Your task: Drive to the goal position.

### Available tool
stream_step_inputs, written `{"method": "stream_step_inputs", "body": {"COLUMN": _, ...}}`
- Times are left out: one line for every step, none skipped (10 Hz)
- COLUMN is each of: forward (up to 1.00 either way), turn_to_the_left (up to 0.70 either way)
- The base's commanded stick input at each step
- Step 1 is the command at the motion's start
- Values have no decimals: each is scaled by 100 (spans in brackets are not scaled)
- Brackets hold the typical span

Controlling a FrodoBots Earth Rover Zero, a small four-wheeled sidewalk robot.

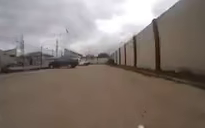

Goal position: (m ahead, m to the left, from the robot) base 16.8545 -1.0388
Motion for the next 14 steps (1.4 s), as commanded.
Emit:
{"method": "stream_step_inputs", "body": {"forward": 100, "turn_to_the_left": 0}}
{"method": "stream_step_inputs", "body": {"forward": 100, "turn_to_the_left": 0}}
{"method": "stream_step_inputs", "body": {"forward": 100, "turn_to_the_left": 0}}
{"method": "stream_step_inputs", "body": {"forward": 100, "turn_to_the_left": 0}}
{"method": "stream_step_inputs", "body": {"forward": 100, "turn_to_the_left": 0}}
{"method": "stream_step_inputs", "body": {"forward": 100, "turn_to_the_left": 0}}
{"method": "stream_step_inputs", "body": {"forward": 100, "turn_to_the_left": 0}}
{"method": "stream_step_inputs", "body": {"forward": 100, "turn_to_the_left": 0}}
{"method": "stream_step_inputs", "body": {"forward": 100, "turn_to_the_left": 0}}
{"method": "stream_step_inputs", "body": {"forward": 100, "turn_to_the_left": 0}}
{"method": "stream_step_inputs", "body": {"forward": 100, "turn_to_the_left": 0}}
{"method": "stream_step_inputs", "body": {"forward": 100, "turn_to_the_left": 0}}
{"method": "stream_step_inputs", "body": {"forward": 100, "turn_to_the_left": 0}}
{"method": "stream_step_inputs", "body": {"forward": 100, "turn_to_the_left": 0}}
